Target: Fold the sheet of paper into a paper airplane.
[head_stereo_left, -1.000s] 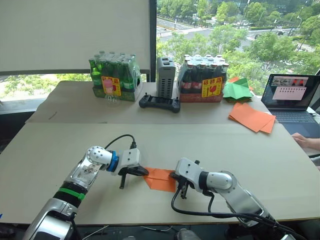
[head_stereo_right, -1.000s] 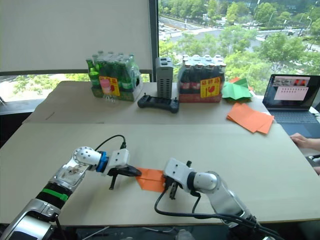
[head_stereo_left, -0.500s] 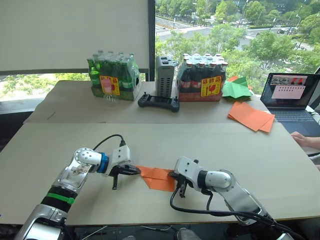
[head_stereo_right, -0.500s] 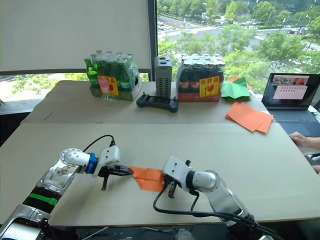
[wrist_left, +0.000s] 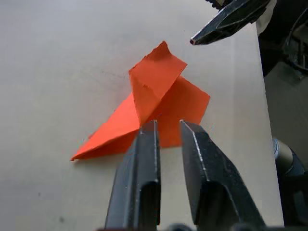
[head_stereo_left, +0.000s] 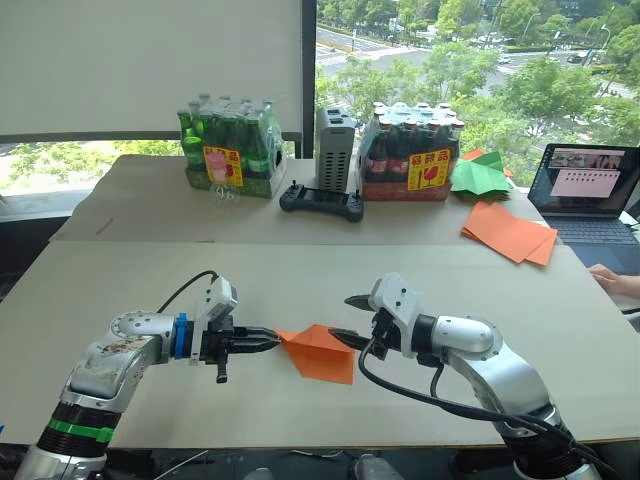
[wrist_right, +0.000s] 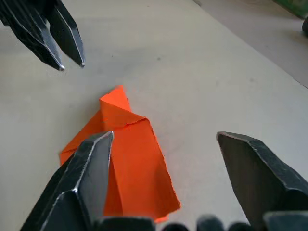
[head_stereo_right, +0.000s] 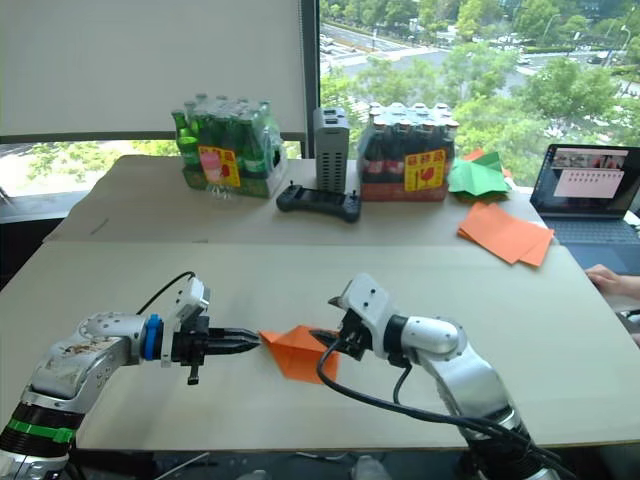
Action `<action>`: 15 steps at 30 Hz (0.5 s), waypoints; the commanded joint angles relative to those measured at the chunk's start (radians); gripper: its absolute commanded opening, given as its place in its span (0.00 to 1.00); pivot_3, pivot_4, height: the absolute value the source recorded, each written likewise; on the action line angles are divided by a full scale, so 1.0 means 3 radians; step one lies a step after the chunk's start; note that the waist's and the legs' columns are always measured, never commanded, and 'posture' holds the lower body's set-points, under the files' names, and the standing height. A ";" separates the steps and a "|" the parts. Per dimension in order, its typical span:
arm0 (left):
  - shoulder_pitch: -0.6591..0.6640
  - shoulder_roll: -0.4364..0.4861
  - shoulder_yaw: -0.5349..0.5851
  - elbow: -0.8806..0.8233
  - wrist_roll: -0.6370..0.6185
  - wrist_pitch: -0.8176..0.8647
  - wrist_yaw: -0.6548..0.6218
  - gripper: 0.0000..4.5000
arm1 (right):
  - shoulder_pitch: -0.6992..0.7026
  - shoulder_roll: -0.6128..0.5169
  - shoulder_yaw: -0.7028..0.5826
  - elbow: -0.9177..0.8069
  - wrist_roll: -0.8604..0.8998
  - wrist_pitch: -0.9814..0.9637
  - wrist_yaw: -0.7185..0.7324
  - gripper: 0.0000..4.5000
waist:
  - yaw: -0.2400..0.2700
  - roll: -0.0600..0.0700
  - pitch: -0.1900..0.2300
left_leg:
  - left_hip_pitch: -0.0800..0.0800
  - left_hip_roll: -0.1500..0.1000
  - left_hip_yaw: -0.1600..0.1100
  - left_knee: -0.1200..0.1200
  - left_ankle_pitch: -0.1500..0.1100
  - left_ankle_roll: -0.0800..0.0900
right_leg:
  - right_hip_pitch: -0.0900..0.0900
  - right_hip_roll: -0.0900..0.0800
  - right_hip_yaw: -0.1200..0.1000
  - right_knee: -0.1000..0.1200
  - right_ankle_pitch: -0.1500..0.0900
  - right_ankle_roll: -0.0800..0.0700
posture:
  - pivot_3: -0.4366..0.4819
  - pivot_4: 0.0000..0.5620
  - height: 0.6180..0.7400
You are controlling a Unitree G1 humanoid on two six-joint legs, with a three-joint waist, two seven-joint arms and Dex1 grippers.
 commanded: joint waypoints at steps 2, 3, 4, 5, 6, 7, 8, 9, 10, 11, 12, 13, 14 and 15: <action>0.0015 0.0036 0.0070 -0.0196 -0.0123 0.0019 0.0067 0.55 | -0.0092 -0.0017 -0.0011 0.0256 0.0099 -0.0095 0.0138 0.82 | -0.0004 0.0000 0.0000 | -0.0001 0.0000 0.0000 -0.0001 0.0000 0.0000 | 0.0000 0.0000 0.0000 -0.0001 0.0000 0.0000 | 0.48 0.27 0.94; 0.0026 0.0047 0.0078 -0.0219 -0.0133 0.0030 0.0085 0.62 | -0.0119 0.0006 -0.0012 0.0331 0.0114 -0.0113 0.0164 0.82 | -0.0006 0.0000 0.0001 | -0.0001 0.0000 0.0000 -0.0001 0.0000 0.0000 | 0.0000 0.0000 0.0000 -0.0002 0.0000 0.0000 | 0.48 0.27 0.94; 0.0033 0.0057 0.0083 -0.0245 -0.0149 0.0047 0.0102 0.69 | -0.0145 0.0031 -0.0019 0.0399 0.0130 -0.0122 0.0182 0.82 | -0.0013 0.0000 0.0001 | -0.0001 0.0000 0.0000 -0.0002 0.0000 0.0000 | 0.0000 0.0000 0.0000 -0.0001 0.0000 0.0000 | 0.48 0.27 0.94; 0.0040 0.0066 0.0087 -0.0268 -0.0165 0.0059 0.0118 0.69 | -0.0164 0.0050 -0.0026 0.0447 0.0150 -0.0124 0.0195 0.82 | -0.0018 0.0000 0.0001 | -0.0001 0.0000 0.0000 -0.0002 0.0000 0.0000 | 0.0000 0.0000 0.0000 -0.0002 0.0000 0.0000 | 0.48 0.27 0.94; 0.0046 0.0070 0.0089 -0.0301 -0.0186 0.0076 0.0136 0.69 | -0.0174 0.0056 -0.0031 0.0481 0.0163 -0.0127 0.0209 0.82 | -0.0022 0.0000 0.0001 | -0.0001 0.0001 0.0000 -0.0002 0.0000 0.0000 | 0.0000 0.0000 0.0000 -0.0002 0.0000 -0.0001 | 0.48 0.27 0.94; 0.0053 0.0069 0.0096 -0.0340 -0.0214 0.0092 0.0158 0.69 | -0.0184 0.0049 -0.0020 0.0515 0.0161 -0.0143 0.0230 0.82 | -0.0022 0.0000 0.0001 | -0.0001 0.0001 0.0000 -0.0002 0.0000 0.0000 | -0.0001 0.0000 0.0000 -0.0001 0.0000 -0.0001 | 0.48 0.27 0.94; 0.0059 0.0067 0.0110 -0.0373 -0.0251 0.0116 0.0173 0.69 | -0.0187 0.0036 -0.0001 0.0542 0.0156 -0.0168 0.0257 0.82 | -0.0019 0.0001 0.0001 | -0.0001 0.0000 0.0000 -0.0002 0.0000 0.0000 | -0.0001 0.0000 0.0000 -0.0001 0.0001 -0.0001 | 0.48 0.27 0.94; 0.0063 0.0065 0.0121 -0.0396 -0.0277 0.0134 0.0185 0.69 | -0.0190 0.0027 0.0013 0.0561 0.0150 -0.0188 0.0276 0.82 | -0.0016 0.0001 0.0001 | -0.0001 0.0000 0.0000 -0.0002 0.0000 0.0000 | 0.0000 0.0000 0.0000 -0.0001 0.0000 -0.0001 | 0.48 0.27 0.94; 0.0053 0.0070 0.0136 -0.0400 -0.0293 0.0151 0.0201 0.63 | -0.0190 0.0036 0.0014 0.0568 0.0169 -0.0186 0.0291 0.77 | -0.0014 0.0001 0.0001 | -0.0001 0.0000 0.0000 -0.0002 0.0000 0.0000 | 0.0000 0.0000 0.0000 -0.0001 0.0000 -0.0001 | 0.48 0.27 0.94; 0.0045 0.0075 0.0145 -0.0400 -0.0304 0.0162 0.0215 0.57 | -0.0190 0.0045 0.0012 0.0572 0.0185 -0.0182 0.0300 0.70 | -0.0014 0.0001 0.0001 | -0.0001 0.0000 0.0000 -0.0002 0.0000 0.0000 | 0.0000 0.0000 0.0000 -0.0001 0.0000 -0.0001 | 0.48 0.27 0.94; 0.0039 0.0081 0.0149 -0.0400 -0.0312 0.0169 0.0228 0.51 | -0.0190 0.0052 0.0009 0.0574 0.0195 -0.0179 0.0305 0.65 | -0.0014 0.0001 0.0001 | -0.0001 0.0000 0.0000 -0.0002 0.0000 0.0000 | 0.0000 0.0000 0.0000 -0.0002 0.0000 -0.0001 | 0.48 0.27 0.94; 0.0030 0.0096 0.0175 -0.0421 -0.0367 0.0218 0.0225 0.43 | -0.0184 0.0057 0.0017 0.0572 0.0191 -0.0178 0.0302 0.57 | -0.0013 0.0001 0.0001 | -0.0001 0.0000 0.0000 -0.0002 0.0000 0.0000 | 0.0000 -0.0001 0.0000 -0.0002 0.0000 -0.0001 | 0.48 0.27 0.94; 0.0024 0.0106 0.0190 -0.0443 -0.0405 0.0254 0.0230 0.35 | -0.0173 0.0059 0.0021 0.0564 0.0188 -0.0172 0.0303 0.48 | -0.0013 0.0001 0.0001 | -0.0001 0.0000 0.0000 -0.0002 0.0000 0.0000 | 0.0000 0.0000 0.0000 -0.0002 0.0000 -0.0001 | 0.48 0.27 0.94; 0.0018 0.0113 0.0199 -0.0463 -0.0431 0.0279 0.0237 0.27 | -0.0154 0.0056 0.0030 0.0551 0.0186 -0.0168 0.0311 0.40 | -0.0014 0.0001 0.0002 | -0.0001 0.0000 0.0000 -0.0002 0.0000 0.0000 | 0.0000 0.0000 0.0000 -0.0001 0.0000 -0.0001 | 0.48 0.27 0.94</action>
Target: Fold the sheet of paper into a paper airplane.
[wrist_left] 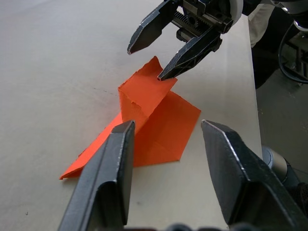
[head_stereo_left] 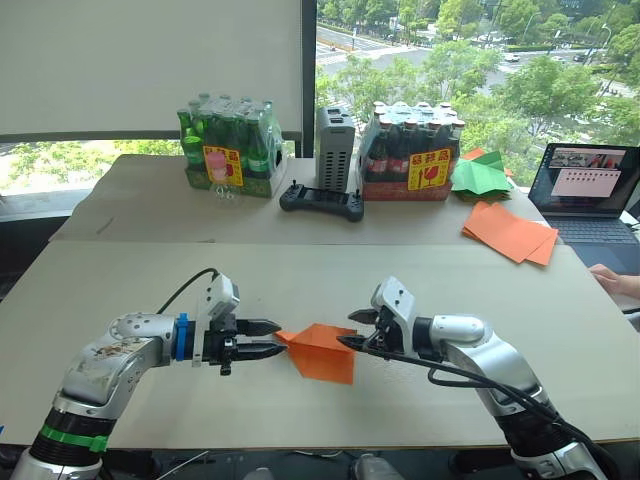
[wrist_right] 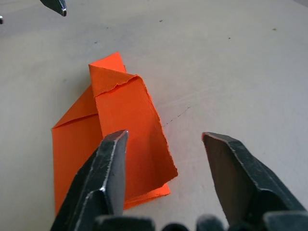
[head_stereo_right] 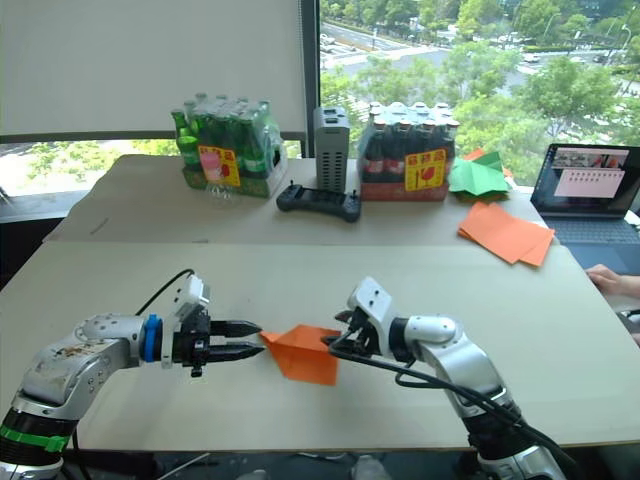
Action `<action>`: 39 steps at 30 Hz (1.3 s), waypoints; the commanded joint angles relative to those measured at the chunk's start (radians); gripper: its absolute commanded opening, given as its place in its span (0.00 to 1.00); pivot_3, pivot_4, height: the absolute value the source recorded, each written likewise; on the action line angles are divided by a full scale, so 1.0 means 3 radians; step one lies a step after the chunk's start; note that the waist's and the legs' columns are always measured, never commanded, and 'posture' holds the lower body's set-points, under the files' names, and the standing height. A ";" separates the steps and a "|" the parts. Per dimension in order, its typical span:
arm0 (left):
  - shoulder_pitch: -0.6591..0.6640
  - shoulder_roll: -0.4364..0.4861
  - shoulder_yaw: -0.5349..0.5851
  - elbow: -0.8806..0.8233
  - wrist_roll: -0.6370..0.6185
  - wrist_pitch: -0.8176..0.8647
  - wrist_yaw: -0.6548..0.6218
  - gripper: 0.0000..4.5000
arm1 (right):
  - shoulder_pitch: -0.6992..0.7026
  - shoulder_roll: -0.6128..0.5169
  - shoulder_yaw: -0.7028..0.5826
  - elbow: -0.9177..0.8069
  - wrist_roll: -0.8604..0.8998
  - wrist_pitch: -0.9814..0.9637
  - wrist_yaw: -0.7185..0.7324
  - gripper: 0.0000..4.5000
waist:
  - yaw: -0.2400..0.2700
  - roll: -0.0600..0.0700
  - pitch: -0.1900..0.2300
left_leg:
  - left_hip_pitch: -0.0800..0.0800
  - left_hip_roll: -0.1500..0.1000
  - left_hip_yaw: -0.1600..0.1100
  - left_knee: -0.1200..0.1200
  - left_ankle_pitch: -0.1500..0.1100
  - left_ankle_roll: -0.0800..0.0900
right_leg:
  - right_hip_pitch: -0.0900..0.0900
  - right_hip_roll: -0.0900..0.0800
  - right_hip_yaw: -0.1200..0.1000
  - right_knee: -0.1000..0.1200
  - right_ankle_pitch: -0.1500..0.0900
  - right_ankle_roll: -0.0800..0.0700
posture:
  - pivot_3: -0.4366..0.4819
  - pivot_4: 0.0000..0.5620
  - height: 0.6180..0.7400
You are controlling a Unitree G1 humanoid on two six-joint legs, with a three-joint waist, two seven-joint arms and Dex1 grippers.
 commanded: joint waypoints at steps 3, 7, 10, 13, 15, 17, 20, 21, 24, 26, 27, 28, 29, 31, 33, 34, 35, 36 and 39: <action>-0.0032 0.0086 0.0115 -0.0142 -0.0155 0.0057 0.0015 0.07 | 0.0046 -0.0006 0.0027 -0.0098 0.0048 -0.0081 0.0032 0.20 | -0.0001 0.0000 0.0000 | 0.0000 0.0000 0.0000 0.0000 0.0000 0.0000 | 0.0000 0.0000 0.0000 0.0000 0.0000 0.0000 | 0.48 0.27 0.94; -0.0018 0.0108 0.0119 -0.0003 -0.0112 -0.0034 -0.0016 0.00 | 0.0076 0.0029 0.0049 -0.0128 0.0073 -0.0065 0.0031 0.01 | -0.0005 0.0001 0.0000 | 0.0001 0.0000 0.0000 0.0000 0.0000 0.0000 | 0.0000 0.0000 0.0000 0.0001 0.0000 0.0000 | 0.48 0.27 0.94; -0.0022 0.0111 0.0111 0.0042 -0.0127 -0.0059 -0.0029 0.00 | 0.0106 0.0056 0.0037 -0.0189 0.0126 -0.0039 0.0032 0.01 | -0.0002 0.0001 0.0000 | 0.0001 0.0000 0.0000 0.0000 0.0000 0.0000 | 0.0000 0.0000 0.0000 0.0001 0.0000 0.0000 | 0.48 0.27 0.94; -0.0024 0.0113 0.0098 0.0097 -0.0102 -0.0117 -0.0054 0.00 | 0.0125 0.0065 -0.0006 -0.0266 0.0174 -0.0066 0.0024 0.01 | -0.0001 0.0001 0.0000 | 0.0000 0.0000 0.0000 0.0000 0.0000 0.0000 | 0.0000 0.0000 0.0000 0.0000 0.0000 0.0000 | 0.48 0.27 0.94; -0.0056 0.0098 0.0095 0.0177 -0.0067 -0.0176 -0.0049 0.00 | 0.0100 0.0105 -0.0092 -0.0339 0.0234 -0.0147 -0.0019 0.01 | -0.0001 0.0001 0.0000 | 0.0000 0.0000 0.0000 0.0000 0.0000 0.0000 | 0.0000 0.0000 0.0000 0.0000 0.0000 0.0000 | 0.48 0.27 0.94; -0.0123 0.0062 0.0114 0.0279 -0.0077 -0.0194 -0.0027 0.00 | 0.0008 0.0192 -0.0196 -0.0412 0.0256 -0.0231 -0.0138 0.01 | -0.0003 0.0001 0.0000 | 0.0001 0.0000 0.0000 0.0000 0.0000 0.0000 | 0.0000 0.0000 0.0000 0.0001 0.0000 0.0000 | 0.48 0.27 0.94; -0.0195 0.0024 0.0124 0.0364 -0.0108 -0.0200 -0.0022 0.00 | -0.0117 0.0252 -0.0246 -0.0461 0.0065 -0.0515 -0.0329 0.01 | -0.0002 0.0001 0.0001 | 0.0001 0.0000 0.0000 0.0001 0.0000 0.0000 | 0.0000 0.0000 0.0000 0.0002 0.0000 0.0000 | 0.48 0.27 0.94; -0.0208 0.0019 0.0124 0.0383 -0.0114 -0.0202 -0.0032 0.00 | -0.0147 0.0259 -0.0249 -0.0469 -0.0006 -0.0637 -0.0385 0.01 | -0.0002 0.0001 0.0001 | 0.0000 0.0000 0.0000 0.0001 0.0000 0.0000 | 0.0000 0.0000 0.0000 0.0002 0.0000 0.0000 | 0.48 0.27 0.94; -0.0250 0.0031 0.0123 0.0470 -0.0092 -0.0244 -0.0070 0.00 | -0.0148 0.0068 -0.0025 -0.0560 -0.0541 -0.1256 -0.0494 0.01 | 0.0000 0.0001 0.0001 | 0.0000 0.0000 0.0000 -0.0001 0.0000 0.0000 | 0.0000 0.0000 -0.0001 0.0001 0.0000 0.0000 | 0.48 0.27 0.94; -0.0283 0.0050 0.0119 0.0545 -0.0065 -0.0286 -0.0094 0.00 | -0.0066 -0.0099 0.0246 -0.0618 -0.1089 -0.1774 -0.0621 0.01 | 0.0005 0.0002 0.0001 | -0.0001 0.0000 0.0000 -0.0002 0.0000 0.0000 | -0.0003 -0.0001 -0.0002 0.0001 0.0000 0.0000 | 0.48 0.27 0.94; -0.0293 0.0058 0.0118 0.0570 -0.0059 -0.0298 -0.0102 0.00 | -0.0032 -0.0148 0.0341 -0.0622 -0.1289 -0.1965 -0.0688 0.01 | 0.0005 0.0002 0.0001 | -0.0003 -0.0001 0.0000 -0.0002 0.0000 0.0000 | -0.0005 -0.0001 -0.0002 0.0000 0.0000 0.0000 | 0.48 0.27 0.94; -0.0306 0.0065 0.0121 0.0574 -0.0067 -0.0286 -0.0101 0.00 | 0.0040 -0.0199 0.0450 -0.0645 -0.1503 -0.2182 -0.0768 0.01 | 0.0004 0.0002 0.0001 | -0.0004 -0.0001 0.0001 -0.0002 0.0000 0.0000 | -0.0007 -0.0002 -0.0003 0.0000 0.0000 0.0000 | 0.48 0.27 0.94; -0.0316 0.0069 0.0122 0.0578 -0.0072 -0.0279 -0.0102 0.00 | 0.0091 -0.0224 0.0516 -0.0651 -0.1643 -0.2329 -0.0826 0.01 | 0.0004 0.0001 0.0001 | -0.0004 -0.0001 0.0001 -0.0002 0.0000 0.0000 | -0.0007 -0.0002 -0.0003 0.0001 0.0000 0.0000 | 0.48 0.27 0.94; -0.0312 0.0086 0.0127 0.0544 -0.0105 -0.0238 -0.0120 0.00 | 0.0210 -0.0339 0.0681 -0.0595 -0.2243 -0.2723 -0.1110 0.01 | 0.0004 0.0002 0.0001 | -0.0005 -0.0001 0.0001 -0.0001 0.0000 0.0000 | -0.0008 -0.0002 -0.0002 0.0002 0.0000 0.0000 | 0.48 0.27 0.94; -0.0307 0.0100 0.0130 0.0530 -0.0114 -0.0226 -0.0129 0.00 | 0.0286 -0.0421 0.0778 -0.0511 -0.2658 -0.2959 -0.1290 0.01 | 0.0003 0.0001 0.0001 | -0.0005 -0.0003 0.0003 0.0000 0.0000 -0.0001 | -0.0009 -0.0003 -0.0002 0.0003 0.0000 0.0000 | 0.48 0.27 0.94; -0.0317 0.0117 0.0138 0.0535 -0.0114 -0.0219 -0.0131 0.00 | 0.0388 -0.0470 0.0869 -0.0442 -0.2818 -0.3069 -0.1347 0.01 | 0.0000 0.0001 0.0001 | -0.0005 -0.0003 0.0003 0.0001 0.0001 -0.0001 | -0.0009 -0.0003 -0.0001 0.0003 0.0000 0.0000 | 0.48 0.27 0.94; -0.0334 0.0128 0.0142 0.0544 -0.0109 -0.0213 -0.0125 0.00 | 0.0489 -0.0464 0.0931 -0.0401 -0.2890 -0.3113 -0.1381 0.01 | 0.0001 0.0000 0.0001 | -0.0005 -0.0003 0.0005 0.0001 0.0001 -0.0002 | -0.0009 -0.0003 0.0000 0.0003 0.0000 0.0000 | 0.48 0.27 0.94; -0.0352 0.0134 0.0140 0.0548 -0.0104 -0.0208 -0.0121 0.00 | 0.0558 -0.0447 0.0965 -0.0390 -0.2900 -0.3169 -0.1397 0.01 | 0.0002 -0.0002 0.0000 | -0.0004 -0.0003 0.0004 0.0001 0.0001 -0.0002 | -0.0009 -0.0003 0.0000 0.0003 0.0000 0.0000 | 0.48 0.27 0.94; -0.0403 0.0133 0.0111 0.0540 -0.0115 -0.0178 -0.0118 0.00 | 0.0628 -0.0437 0.0980 -0.0362 -0.2836 -0.3291 -0.1316 0.01 | 0.0000 -0.0002 0.0001 | -0.0004 -0.0002 0.0003 0.0000 0.0001 -0.0002 | -0.0009 -0.0001 0.0000 0.0005 -0.0001 -0.0002 | 0.48 0.27 0.94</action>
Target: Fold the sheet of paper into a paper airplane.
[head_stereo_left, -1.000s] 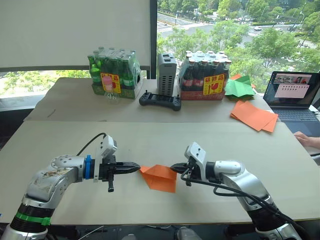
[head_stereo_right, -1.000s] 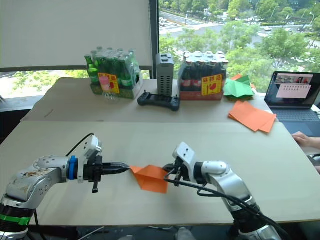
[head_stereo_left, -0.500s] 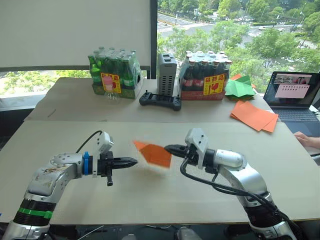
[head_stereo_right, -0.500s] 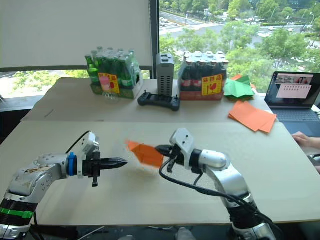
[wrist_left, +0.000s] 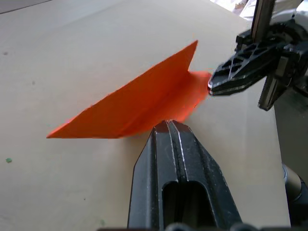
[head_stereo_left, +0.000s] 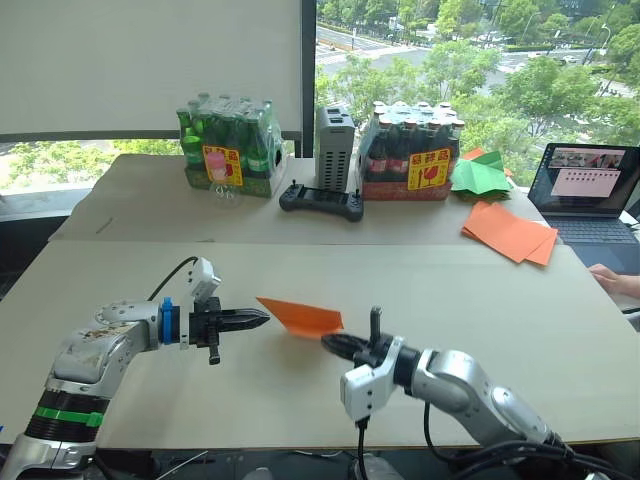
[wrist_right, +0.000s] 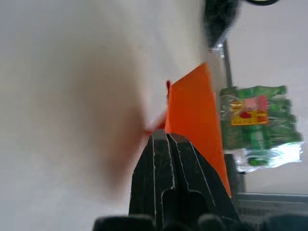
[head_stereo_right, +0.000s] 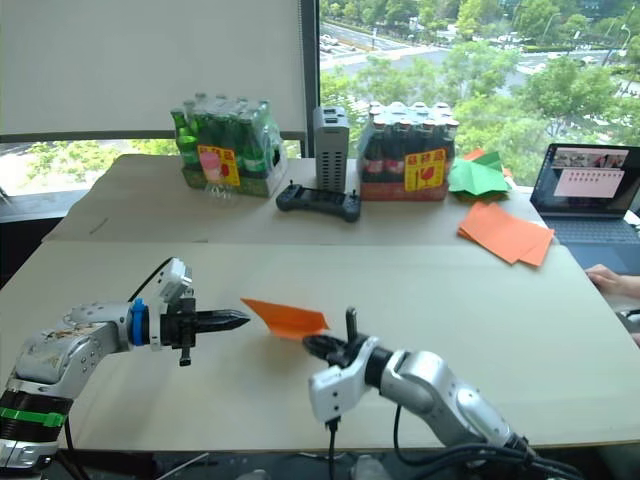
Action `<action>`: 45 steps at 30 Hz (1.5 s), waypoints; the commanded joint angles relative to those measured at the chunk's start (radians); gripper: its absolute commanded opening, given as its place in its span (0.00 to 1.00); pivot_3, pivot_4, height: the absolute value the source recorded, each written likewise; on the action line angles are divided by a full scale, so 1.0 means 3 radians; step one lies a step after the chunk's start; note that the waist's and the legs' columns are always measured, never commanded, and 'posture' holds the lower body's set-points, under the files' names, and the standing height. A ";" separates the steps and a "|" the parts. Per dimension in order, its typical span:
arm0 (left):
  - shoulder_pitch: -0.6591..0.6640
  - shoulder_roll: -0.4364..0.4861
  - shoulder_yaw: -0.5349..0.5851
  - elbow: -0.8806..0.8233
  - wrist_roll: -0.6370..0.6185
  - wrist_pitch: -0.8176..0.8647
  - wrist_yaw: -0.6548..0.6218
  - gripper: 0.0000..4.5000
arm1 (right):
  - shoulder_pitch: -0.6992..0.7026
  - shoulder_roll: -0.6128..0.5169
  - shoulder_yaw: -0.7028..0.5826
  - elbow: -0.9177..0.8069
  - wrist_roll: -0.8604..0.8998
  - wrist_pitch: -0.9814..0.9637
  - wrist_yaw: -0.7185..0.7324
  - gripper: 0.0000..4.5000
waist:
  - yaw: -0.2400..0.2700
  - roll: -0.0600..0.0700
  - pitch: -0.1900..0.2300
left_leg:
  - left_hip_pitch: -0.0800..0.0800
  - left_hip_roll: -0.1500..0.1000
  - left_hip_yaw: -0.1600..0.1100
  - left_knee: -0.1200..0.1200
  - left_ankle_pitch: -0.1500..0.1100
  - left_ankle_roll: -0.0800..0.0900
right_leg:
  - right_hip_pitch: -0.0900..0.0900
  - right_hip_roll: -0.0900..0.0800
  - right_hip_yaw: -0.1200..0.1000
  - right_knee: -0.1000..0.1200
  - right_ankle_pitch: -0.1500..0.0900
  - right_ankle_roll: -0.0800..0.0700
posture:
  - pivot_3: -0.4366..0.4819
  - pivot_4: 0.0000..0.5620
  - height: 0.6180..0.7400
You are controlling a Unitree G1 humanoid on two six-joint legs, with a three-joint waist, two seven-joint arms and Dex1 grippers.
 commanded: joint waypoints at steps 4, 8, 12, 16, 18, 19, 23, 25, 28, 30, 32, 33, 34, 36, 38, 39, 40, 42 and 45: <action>-0.0167 0.0011 0.0021 -0.0095 -0.0038 0.0028 -0.0017 0.00 | 0.0033 -0.0048 -0.0092 0.0028 0.0202 -0.0227 0.0149 0.01 | -0.0007 0.0000 0.0000 | 0.0002 0.0000 0.0002 0.0005 0.0000 0.0000 | 0.0003 0.0000 0.0003 0.0000 0.0001 0.0000 | 0.48 0.27 0.94; -0.0203 -0.0004 -0.0007 -0.0068 -0.0021 0.0027 -0.0009 0.00 | -0.0002 -0.0010 -0.0217 0.0081 0.0419 -0.0202 0.0200 0.14 | -0.0005 -0.0001 0.0001 | 0.0003 0.0000 0.0001 0.0004 0.0000 0.0000 | 0.0006 0.0000 0.0002 -0.0001 0.0001 0.0000 | 0.48 0.27 0.94; -0.0161 -0.0032 -0.0036 -0.0149 -0.0042 0.0033 -0.0004 0.00 | 0.0030 0.0012 -0.0297 -0.0100 0.0820 -0.0046 0.0478 0.44 | -0.0003 -0.0001 0.0001 | 0.0003 0.0000 0.0000 0.0004 0.0000 0.0000 | 0.0006 0.0000 0.0002 -0.0001 0.0001 0.0000 | 0.48 0.27 0.94; -0.0166 -0.0059 -0.0065 -0.0131 -0.0007 0.0000 0.0003 0.00 | 0.0001 0.0086 -0.0403 -0.0495 0.1431 0.0490 0.0868 0.58 | 0.0000 -0.0001 0.0001 | 0.0003 0.0000 0.0000 0.0004 0.0000 0.0000 | 0.0006 0.0000 0.0002 0.0000 0.0001 0.0000 | 0.48 0.27 0.94; -0.0203 -0.0090 -0.0102 -0.0113 0.0011 -0.0008 0.0010 0.00 | -0.0046 0.0223 -0.0495 -0.0679 0.1807 0.1023 0.0972 0.58 | 0.0000 -0.0001 0.0001 | 0.0003 0.0001 -0.0001 0.0004 0.0000 0.0000 | 0.0006 0.0000 0.0002 0.0000 0.0001 0.0000 | 0.48 0.27 0.94; -0.0218 -0.0102 -0.0126 -0.0107 0.0025 -0.0018 0.0009 0.00 | -0.0081 0.0298 -0.0549 -0.0706 0.1920 0.1260 0.0978 0.58 | -0.0001 -0.0001 0.0001 | 0.0003 0.0000 -0.0002 0.0004 0.0000 0.0000 | 0.0006 0.0000 0.0002 0.0001 0.0001 0.0000 | 0.48 0.27 0.94; -0.0254 -0.0137 -0.0172 -0.0106 0.0049 -0.0023 0.0023 0.00 | -0.0189 0.0405 -0.0682 -0.0622 0.2114 0.1874 0.1021 0.39 | 0.0009 -0.0001 0.0001 | 0.0004 0.0000 -0.0002 0.0006 0.0000 0.0000 | 0.0007 0.0000 0.0001 0.0003 0.0001 0.0000 | 0.48 0.27 0.94; -0.0252 -0.0139 -0.0175 -0.0117 0.0055 -0.0023 0.0020 0.00 | -0.0187 0.0375 -0.0682 -0.0609 0.2151 0.1963 0.1062 0.24 | 0.0010 0.0000 0.0000 | 0.0003 0.0000 -0.0003 0.0005 0.0000 0.0000 | 0.0007 0.0000 0.0000 0.0001 0.0001 0.0000 | 0.48 0.27 0.94; -0.0262 -0.0142 -0.0189 -0.0120 0.0065 -0.0026 0.0008 0.00 | -0.0249 0.0469 -0.0752 -0.0529 0.2227 0.2161 0.0979 0.00 | 0.0010 -0.0001 0.0001 | 0.0003 0.0000 -0.0003 0.0004 0.0000 0.0000 | 0.0007 0.0000 -0.0001 0.0000 0.0001 0.0000 | 0.48 0.27 0.94; -0.0267 -0.0149 -0.0214 -0.0127 0.0087 -0.0036 0.0003 0.00 | -0.0357 0.0530 -0.0781 -0.0377 0.2203 0.2276 0.0910 0.00 | -0.0002 -0.0001 0.0001 | 0.0003 0.0000 -0.0003 0.0004 0.0000 0.0000 | 0.0007 0.0000 -0.0002 0.0001 0.0001 0.0000 | 0.48 0.27 0.94; -0.0263 -0.0155 -0.0227 -0.0144 0.0098 -0.0038 0.0001 0.00 | -0.0446 0.0571 -0.0786 -0.0246 0.2175 0.2308 0.0853 0.00 | -0.0006 -0.0001 0.0001 | 0.0004 0.0000 -0.0002 0.0005 0.0000 0.0000 | 0.0007 0.0000 -0.0001 0.0001 0.0002 -0.0001 | 0.48 0.27 0.94; -0.0253 -0.0155 -0.0231 -0.0159 0.0101 -0.0039 0.0000 0.00 | -0.0482 0.0616 -0.0806 -0.0203 0.2205 0.2346 0.0821 0.00 | -0.0003 -0.0001 0.0001 | 0.0004 0.0000 -0.0002 0.0005 0.0000 0.0000 | 0.0007 0.0000 -0.0001 0.0002 0.0002 -0.0001 | 0.48 0.27 0.94; -0.0242 -0.0156 -0.0234 -0.0173 0.0104 -0.0040 0.0002 0.00 | -0.0515 0.0644 -0.0813 -0.0170 0.2220 0.2361 0.0799 0.00 | -0.0001 -0.0001 0.0001 | 0.0004 0.0000 -0.0003 0.0005 0.0000 0.0000 | 0.0007 0.0000 -0.0001 0.0002 0.0002 -0.0001 | 0.48 0.27 0.94; -0.0220 -0.0162 -0.0236 -0.0200 0.0102 -0.0037 0.0015 0.00 | -0.0564 0.0652 -0.0761 -0.0084 0.2178 0.2402 0.0794 0.00 | 0.0000 0.0000 0.0001 | 0.0004 0.0001 -0.0004 0.0004 0.0000 0.0000 | 0.0007 0.0001 -0.0002 0.0002 0.0002 -0.0001 | 0.48 0.27 0.94; -0.0205 -0.0168 -0.0230 -0.0222 0.0095 -0.0027 0.0028 0.00 | -0.0566 0.0632 -0.0684 -0.0031 0.2134 0.2402 0.0825 0.00 | 0.0001 0.0000 0.0001 | 0.0003 0.0001 -0.0004 0.0003 0.0000 0.0000 | 0.0007 0.0001 -0.0002 0.0001 0.0002 -0.0001 | 0.48 0.27 0.94; -0.0199 -0.0171 -0.0226 -0.0232 0.0092 -0.0021 0.0035 0.00 | -0.0552 0.0618 -0.0641 -0.0028 0.2125 0.2405 0.0857 0.00 | 0.0001 0.0000 0.0001 | 0.0002 0.0000 -0.0004 0.0003 0.0000 0.0000 | 0.0007 0.0000 -0.0002 0.0000 0.0002 -0.0001 | 0.48 0.27 0.94; -0.0195 -0.0173 -0.0222 -0.0241 0.0090 -0.0016 0.0041 0.00 | -0.0521 0.0608 -0.0593 -0.0047 0.2141 0.2421 0.0902 0.00 | 0.0001 0.0000 0.0001 | 0.0002 0.0000 -0.0004 0.0003 0.0000 0.0000 | 0.0007 0.0000 -0.0002 0.0000 0.0002 -0.0001 | 0.48 0.27 0.94; -0.0191 -0.0175 -0.0215 -0.0248 0.0087 -0.0010 0.0053 0.00 | -0.0480 0.0579 -0.0516 -0.0078 0.2140 0.2426 0.0945 0.00 | 0.0001 0.0000 0.0001 | 0.0002 0.0000 -0.0004 0.0003 0.0000 0.0000 | 0.0006 0.0000 -0.0002 0.0000 0.0002 -0.0001 | 0.48 0.27 0.94; -0.0182 -0.0172 -0.0204 -0.0262 0.0080 -0.0002 0.0068 0.00 | -0.0431 0.0551 -0.0449 -0.0120 0.2131 0.2405 0.0972 0.00 | 0.0000 0.0000 0.0001 | 0.0002 0.0000 -0.0004 0.0004 0.0000 0.0000 | 0.0006 0.0000 -0.0002 0.0001 0.0002 -0.0001 | 0.48 0.27 0.94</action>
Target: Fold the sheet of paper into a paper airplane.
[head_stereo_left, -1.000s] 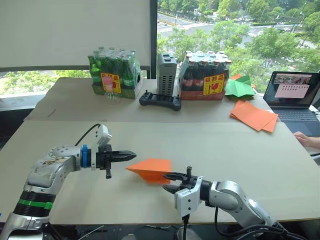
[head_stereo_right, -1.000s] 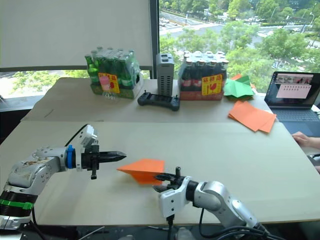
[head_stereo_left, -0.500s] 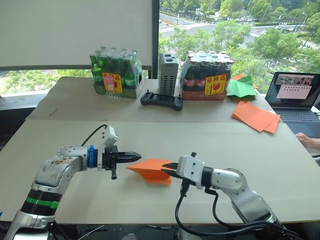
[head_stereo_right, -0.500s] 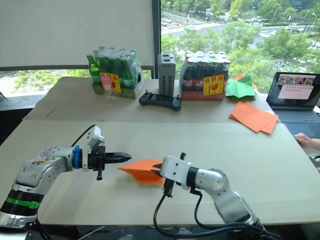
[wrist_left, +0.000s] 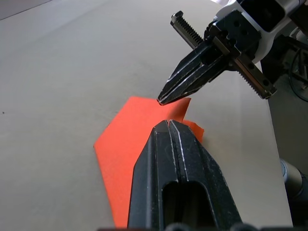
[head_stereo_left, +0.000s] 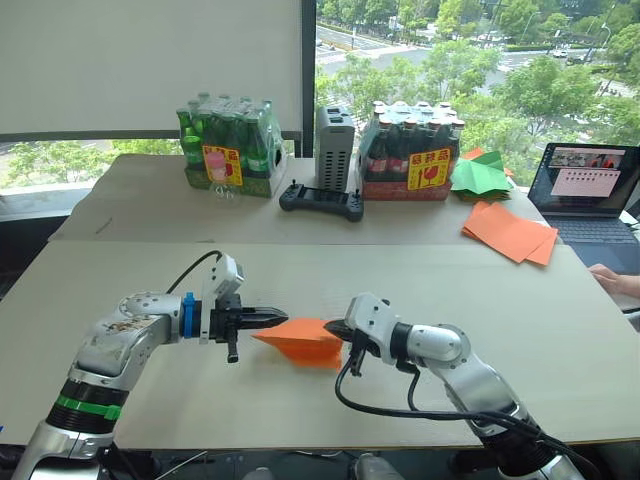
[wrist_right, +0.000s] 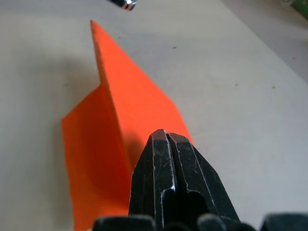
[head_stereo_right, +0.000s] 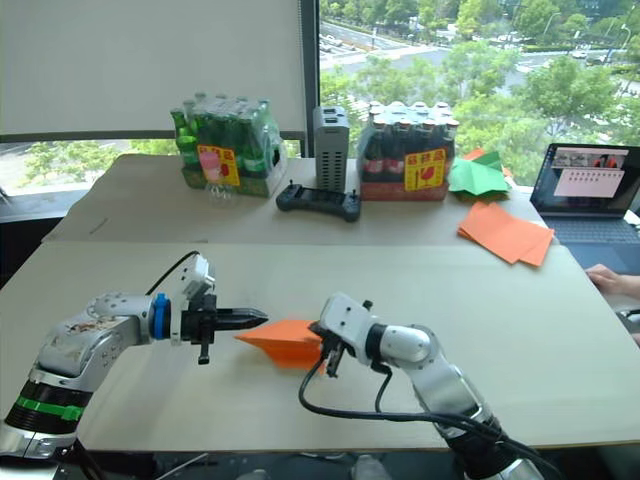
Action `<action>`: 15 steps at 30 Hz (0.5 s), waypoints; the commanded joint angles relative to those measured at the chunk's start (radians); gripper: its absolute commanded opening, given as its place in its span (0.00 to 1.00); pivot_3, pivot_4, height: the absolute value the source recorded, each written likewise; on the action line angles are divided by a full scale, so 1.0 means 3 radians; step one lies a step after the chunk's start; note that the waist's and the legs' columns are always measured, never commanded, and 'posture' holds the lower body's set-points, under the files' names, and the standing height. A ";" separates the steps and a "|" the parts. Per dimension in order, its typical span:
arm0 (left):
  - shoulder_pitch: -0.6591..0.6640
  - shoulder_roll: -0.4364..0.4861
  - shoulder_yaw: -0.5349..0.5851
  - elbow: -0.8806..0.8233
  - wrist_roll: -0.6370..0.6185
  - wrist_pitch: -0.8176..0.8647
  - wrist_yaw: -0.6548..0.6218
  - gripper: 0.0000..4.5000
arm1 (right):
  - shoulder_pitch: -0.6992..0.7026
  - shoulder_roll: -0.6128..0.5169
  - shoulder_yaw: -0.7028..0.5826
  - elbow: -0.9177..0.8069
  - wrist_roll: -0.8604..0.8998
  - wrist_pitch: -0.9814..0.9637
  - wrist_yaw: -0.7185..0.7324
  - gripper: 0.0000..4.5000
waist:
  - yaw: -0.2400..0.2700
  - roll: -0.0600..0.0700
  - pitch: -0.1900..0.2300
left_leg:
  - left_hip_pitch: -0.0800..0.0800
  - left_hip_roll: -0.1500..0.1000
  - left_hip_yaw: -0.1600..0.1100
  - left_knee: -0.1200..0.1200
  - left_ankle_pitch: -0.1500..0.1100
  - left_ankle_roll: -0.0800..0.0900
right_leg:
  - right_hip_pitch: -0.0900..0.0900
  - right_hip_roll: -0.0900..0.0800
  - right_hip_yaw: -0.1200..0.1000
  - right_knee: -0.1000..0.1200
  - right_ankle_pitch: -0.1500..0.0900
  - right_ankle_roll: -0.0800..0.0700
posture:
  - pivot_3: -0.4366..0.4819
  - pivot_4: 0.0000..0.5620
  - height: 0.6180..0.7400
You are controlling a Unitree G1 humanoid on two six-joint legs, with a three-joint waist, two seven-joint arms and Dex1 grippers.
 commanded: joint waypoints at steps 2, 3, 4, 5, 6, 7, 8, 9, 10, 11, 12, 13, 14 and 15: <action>-0.0002 0.0002 0.0058 -0.0119 -0.0042 0.0002 0.0019 0.00 | 0.0051 -0.0036 0.0054 -0.0171 -0.0010 -0.0009 0.0046 0.00 | 0.0000 0.0000 0.0000 | 0.0000 0.0000 0.0000 0.0000 0.0000 0.0000 | 0.0000 0.0000 0.0000 0.0001 0.0000 0.0000 | 0.48 0.27 0.94; 0.0003 0.0006 0.0063 -0.0126 -0.0048 0.0007 0.0020 0.00 | 0.0064 -0.0047 0.0082 -0.0183 -0.0036 -0.0027 0.0045 0.00 | -0.0002 0.0000 0.0000 | 0.0000 0.0000 0.0000 0.0000 0.0000 0.0000 | 0.0000 0.0000 0.0000 0.0001 0.0000 0.0000 | 0.48 0.27 0.94; 0.0009 0.0008 0.0063 -0.0133 -0.0049 0.0009 0.0021 0.00 | 0.0076 -0.0046 0.0094 -0.0193 -0.0040 -0.0030 0.0039 0.00 | -0.0003 0.0000 0.0000 | 0.0000 0.0000 0.0000 0.0000 0.0000 0.0000 | 0.0000 0.0000 0.0000 0.0000 0.0000 0.0000 | 0.48 0.27 0.94; 0.0013 0.0009 0.0064 -0.0137 -0.0050 0.0010 0.0021 0.00 | 0.0082 -0.0044 0.0102 -0.0200 -0.0042 -0.0030 0.0034 0.00 | -0.0003 0.0000 0.0000 | 0.0001 0.0000 0.0000 0.0000 0.0000 0.0000 | 0.0000 0.0000 0.0000 0.0001 0.0000 0.0000 | 0.48 0.27 0.94; 0.0021 0.0011 0.0045 -0.0146 -0.0036 0.0004 0.0021 0.00 | 0.0091 -0.0051 0.0113 -0.0210 -0.0055 -0.0037 0.0030 0.00 | -0.0003 0.0000 0.0000 | 0.0001 0.0000 0.0000 0.0000 0.0000 0.0000 | 0.0000 0.0001 0.0000 0.0001 0.0000 0.0000 | 0.48 0.27 0.94; 0.0026 0.0012 0.0032 -0.0152 -0.0024 -0.0001 0.0020 0.00 | 0.0094 -0.0054 0.0118 -0.0216 -0.0063 -0.0038 0.0028 0.00 | -0.0003 0.0000 0.0000 | 0.0001 0.0000 0.0000 0.0000 0.0000 0.0000 | 0.0000 0.0001 0.0000 0.0001 0.0000 0.0000 | 0.48 0.27 0.94; 0.0048 0.0017 -0.0007 -0.0174 0.0003 -0.0020 0.0008 0.00 | 0.0100 -0.0055 0.0120 -0.0223 -0.0073 -0.0040 0.0021 0.00 | -0.0002 0.0000 0.0000 | 0.0001 0.0000 0.0000 0.0000 0.0000 0.0000 | 0.0000 0.0001 0.0000 0.0001 0.0000 0.0000 | 0.48 0.27 0.94; 0.0077 0.0014 -0.0041 -0.0203 0.0016 -0.0027 0.0001 0.00 | 0.0106 -0.0057 0.0121 -0.0232 -0.0079 -0.0038 0.0020 0.00 | -0.0001 0.0000 0.0000 | 0.0000 0.0000 0.0000 0.0000 0.0000 0.0000 | 0.0000 0.0000 0.0000 0.0000 0.0000 0.0000 | 0.48 0.27 0.94; 0.0118 -0.0002 -0.0090 -0.0229 0.0045 -0.0047 0.0003 0.00 | 0.0111 -0.0054 0.0118 -0.0241 -0.0080 -0.0035 0.0013 0.00 | 0.0001 0.0000 0.0000 | 0.0000 0.0000 0.0000 0.0000 0.0000 0.0000 | 0.0000 0.0000 0.0000 0.0000 0.0000 0.0000 | 0.48 0.27 0.94; 0.0147 -0.0013 -0.0124 -0.0248 0.0064 -0.0060 0.0007 0.00 | 0.0114 -0.0052 0.0116 -0.0247 -0.0081 -0.0033 0.0009 0.00 | 0.0001 0.0000 0.0000 | 0.0000 0.0000 0.0000 0.0000 0.0000 0.0000 | 0.0000 0.0000 0.0000 0.0000 0.0000 0.0000 | 0.48 0.27 0.94; 0.0170 -0.0045 -0.0174 -0.0229 0.0115 -0.0108 0.0027 0.00 | 0.0116 -0.0049 0.0113 -0.0253 -0.0081 -0.0028 0.0004 0.00 | 0.0000 0.0000 0.0000 | 0.0000 0.0000 0.0000 0.0000 0.0000 0.0000 | 0.0000 0.0000 0.0000 0.0000 0.0000 0.0000 | 0.48 0.27 0.94; 0.0178 -0.0082 -0.0215 -0.0197 0.0164 -0.0153 0.0051 0.00 | 0.0115 -0.0048 0.0112 -0.0260 -0.0083 -0.0027 0.0000 0.00 | 0.0002 0.0000 0.0000 | 0.0001 0.0000 0.0000 0.0000 0.0000 0.0000 | 0.0000 0.0000 0.0000 0.0000 0.0000 0.0000 | 0.48 0.27 0.94; 0.0177 -0.0118 -0.0244 -0.0163 0.0201 -0.0187 0.0066 0.00 | 0.0113 -0.0046 0.0112 -0.0266 -0.0085 -0.0026 -0.0005 0.00 | 0.0003 0.0000 0.0000 | 0.0000 0.0000 0.0000 0.0000 0.0000 0.0000 | 0.0000 0.0000 0.0000 0.0001 0.0000 0.0000 | 0.48 0.27 0.94; 0.0173 -0.0153 -0.0266 -0.0126 0.0229 -0.0211 0.0073 0.00 | 0.0110 -0.0041 0.0111 -0.0271 -0.0084 -0.0020 -0.0010 0.00 | 0.0005 0.0000 0.0000 | 0.0001 0.0000 0.0000 0.0000 0.0000 0.0000 | 0.0000 0.0000 0.0000 0.0001 0.0000 0.0000 | 0.48 0.27 0.94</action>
